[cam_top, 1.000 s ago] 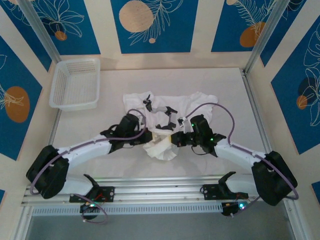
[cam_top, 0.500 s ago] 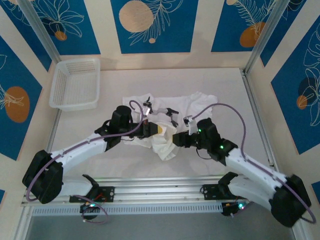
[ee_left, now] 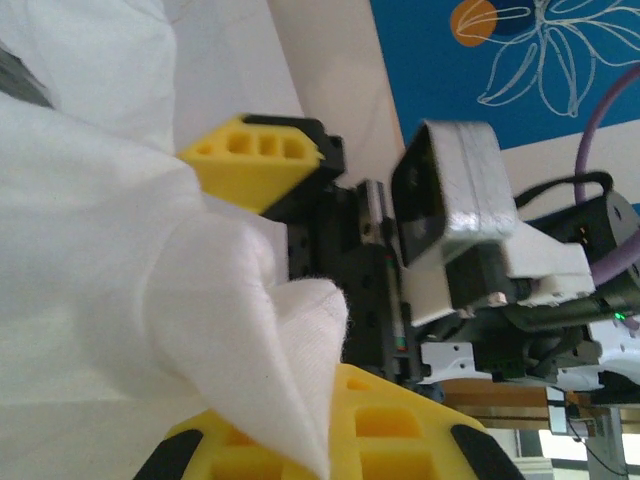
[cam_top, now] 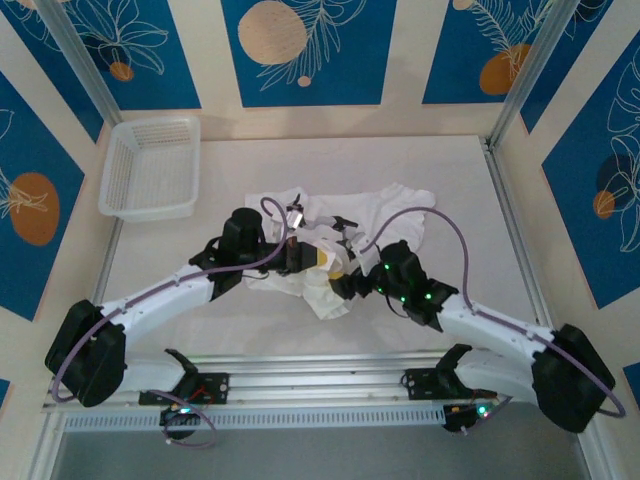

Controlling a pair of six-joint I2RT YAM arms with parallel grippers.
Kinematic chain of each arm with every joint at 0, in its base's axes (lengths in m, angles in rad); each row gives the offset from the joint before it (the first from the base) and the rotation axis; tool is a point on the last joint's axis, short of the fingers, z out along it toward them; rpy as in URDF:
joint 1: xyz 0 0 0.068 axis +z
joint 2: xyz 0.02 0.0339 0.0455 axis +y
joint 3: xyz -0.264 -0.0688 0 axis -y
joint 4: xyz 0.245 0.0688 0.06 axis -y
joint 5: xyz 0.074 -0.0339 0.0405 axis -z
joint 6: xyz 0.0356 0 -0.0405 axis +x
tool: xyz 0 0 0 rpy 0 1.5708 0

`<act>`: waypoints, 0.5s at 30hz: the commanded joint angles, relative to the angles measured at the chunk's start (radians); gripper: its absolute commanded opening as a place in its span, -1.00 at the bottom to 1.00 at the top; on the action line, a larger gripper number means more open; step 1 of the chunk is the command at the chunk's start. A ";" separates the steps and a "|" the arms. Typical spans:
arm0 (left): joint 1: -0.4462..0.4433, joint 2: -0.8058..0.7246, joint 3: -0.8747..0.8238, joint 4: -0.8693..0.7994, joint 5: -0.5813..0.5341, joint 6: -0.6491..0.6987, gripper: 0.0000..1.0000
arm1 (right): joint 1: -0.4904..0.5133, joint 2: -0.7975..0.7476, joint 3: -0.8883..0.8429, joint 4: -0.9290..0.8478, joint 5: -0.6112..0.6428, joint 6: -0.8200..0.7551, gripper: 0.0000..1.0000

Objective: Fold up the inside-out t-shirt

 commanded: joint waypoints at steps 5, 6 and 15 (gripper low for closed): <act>0.030 0.002 -0.011 0.249 0.130 -0.086 -1.00 | -0.077 0.093 0.089 0.062 -0.258 0.047 -0.43; 0.042 0.004 -0.017 0.269 0.143 -0.098 -1.00 | -0.095 0.083 0.091 0.063 -0.358 0.059 -0.67; 0.168 0.071 -0.016 0.065 0.125 0.080 -0.79 | -0.148 -0.068 0.088 0.158 -0.842 0.283 -1.00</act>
